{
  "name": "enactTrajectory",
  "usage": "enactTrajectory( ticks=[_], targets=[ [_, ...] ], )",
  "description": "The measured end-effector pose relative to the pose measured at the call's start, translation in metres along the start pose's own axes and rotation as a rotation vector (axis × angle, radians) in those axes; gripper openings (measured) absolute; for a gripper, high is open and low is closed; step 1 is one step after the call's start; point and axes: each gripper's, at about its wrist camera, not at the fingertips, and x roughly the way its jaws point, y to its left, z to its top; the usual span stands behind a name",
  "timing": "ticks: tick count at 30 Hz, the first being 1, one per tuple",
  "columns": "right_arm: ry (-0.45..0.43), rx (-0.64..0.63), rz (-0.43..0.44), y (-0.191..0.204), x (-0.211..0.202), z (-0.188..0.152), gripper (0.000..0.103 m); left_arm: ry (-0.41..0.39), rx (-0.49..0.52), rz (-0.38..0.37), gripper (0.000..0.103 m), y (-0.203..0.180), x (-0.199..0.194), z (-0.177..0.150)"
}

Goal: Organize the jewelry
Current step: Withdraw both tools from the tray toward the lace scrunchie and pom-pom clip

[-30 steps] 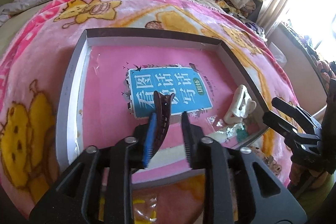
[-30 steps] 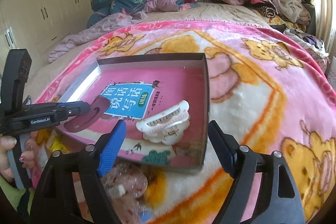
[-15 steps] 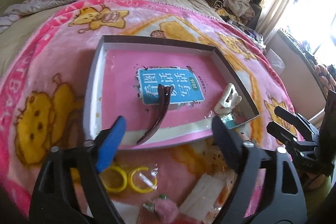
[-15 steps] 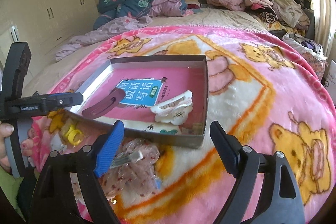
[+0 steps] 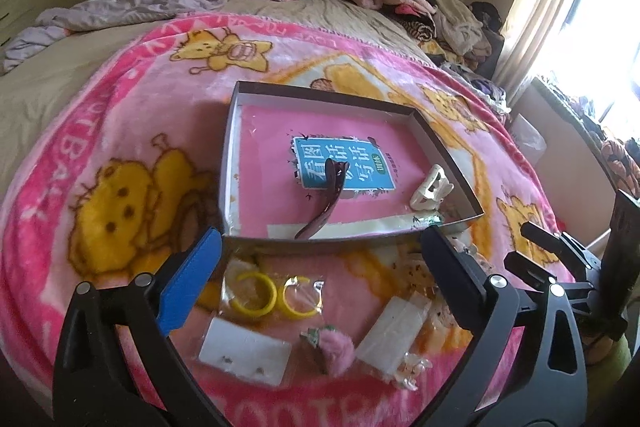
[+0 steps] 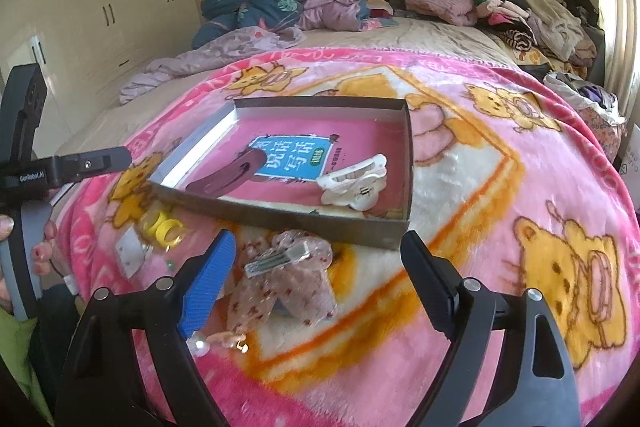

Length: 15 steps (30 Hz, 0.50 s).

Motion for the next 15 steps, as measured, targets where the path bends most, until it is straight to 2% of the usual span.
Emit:
enactTrajectory(
  ticks=[15],
  targets=[
    [0.03, -0.041, 0.027, 0.025, -0.012, -0.02, 0.084, -0.016, -0.013, 0.014, 0.093, 0.01, -0.032, -0.036]
  ],
)
